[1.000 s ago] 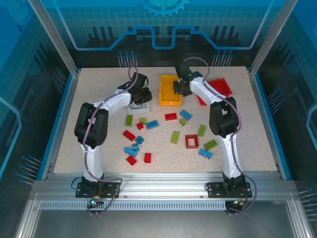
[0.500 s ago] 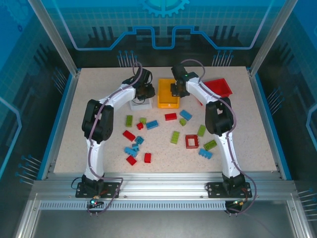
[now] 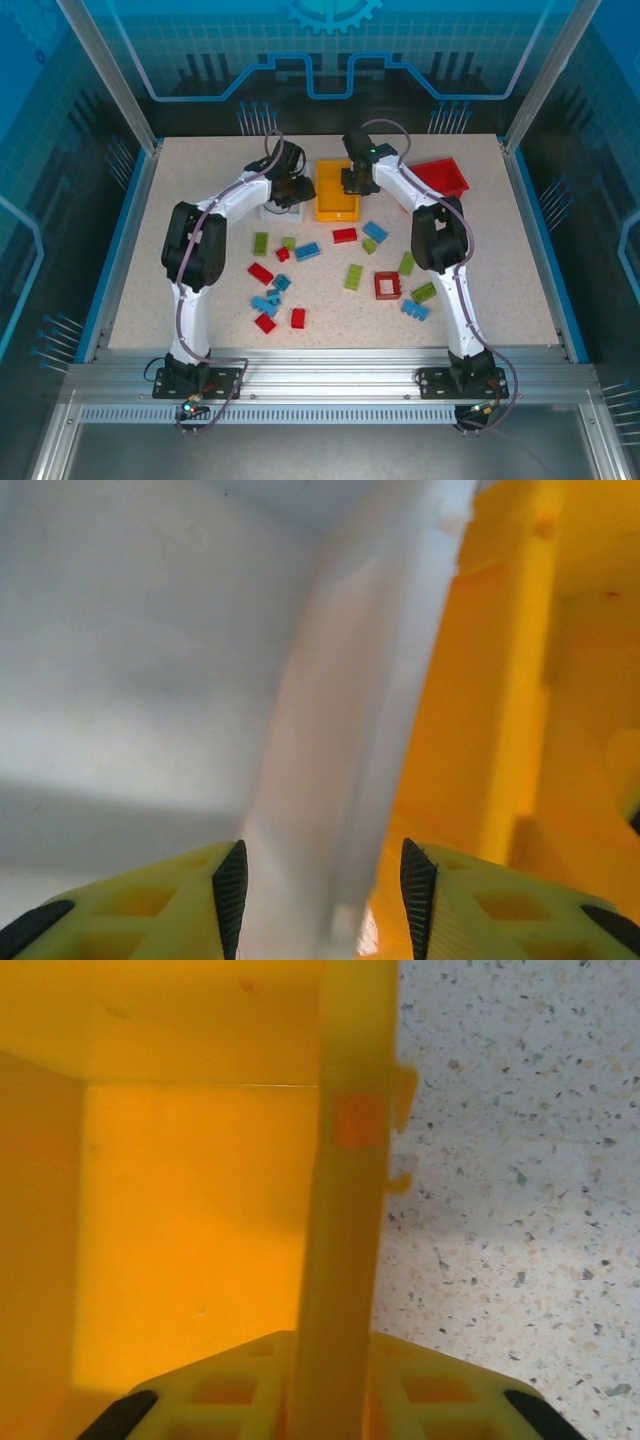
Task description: Sort the legos into containers by color
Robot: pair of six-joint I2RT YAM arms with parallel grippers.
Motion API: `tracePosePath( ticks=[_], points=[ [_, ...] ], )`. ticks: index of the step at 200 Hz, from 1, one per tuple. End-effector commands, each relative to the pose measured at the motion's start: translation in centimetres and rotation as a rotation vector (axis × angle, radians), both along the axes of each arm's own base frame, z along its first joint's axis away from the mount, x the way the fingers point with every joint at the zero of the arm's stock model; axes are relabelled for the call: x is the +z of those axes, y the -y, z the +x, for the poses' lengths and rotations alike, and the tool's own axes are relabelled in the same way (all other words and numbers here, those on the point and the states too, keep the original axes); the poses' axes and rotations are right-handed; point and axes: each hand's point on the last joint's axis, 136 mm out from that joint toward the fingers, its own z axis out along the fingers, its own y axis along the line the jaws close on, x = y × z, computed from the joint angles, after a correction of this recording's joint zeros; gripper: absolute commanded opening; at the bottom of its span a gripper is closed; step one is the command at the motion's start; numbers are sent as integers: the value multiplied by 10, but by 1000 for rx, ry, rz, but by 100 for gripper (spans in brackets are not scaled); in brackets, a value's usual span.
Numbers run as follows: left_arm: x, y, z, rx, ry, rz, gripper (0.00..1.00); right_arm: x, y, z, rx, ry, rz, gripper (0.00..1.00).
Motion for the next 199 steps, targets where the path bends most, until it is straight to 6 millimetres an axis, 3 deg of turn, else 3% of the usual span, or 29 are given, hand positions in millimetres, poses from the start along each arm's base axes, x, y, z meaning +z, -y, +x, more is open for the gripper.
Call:
tracePosePath(
  ticks=[1,17,20,40,56,79,106,127,158,199],
  points=[
    [39,8,-6,1,54,-67,48,42,-9,-2,7,39,72,39],
    [52,6,-11,12,78,-86,49,56,0,-4,-11,54,73,44],
    [55,5,-11,15,86,-88,49,70,1,-5,-14,78,80,44],
    [74,3,-23,20,128,-118,50,99,28,-14,-73,118,81,44],
    [93,9,-37,-14,180,-164,51,120,65,-25,-174,154,97,46],
    [121,39,-66,-135,287,-258,55,121,131,-47,-382,152,140,52],
    [148,78,-108,-266,396,-328,57,104,196,-69,-615,91,213,59],
    [163,110,-145,-363,461,-354,58,84,222,-69,-721,44,316,62],
    [165,136,-186,-442,491,-367,58,54,239,-53,-788,-18,369,61],
    [155,137,-204,-452,475,-349,59,22,241,-33,-805,-81,363,58]
  ],
)
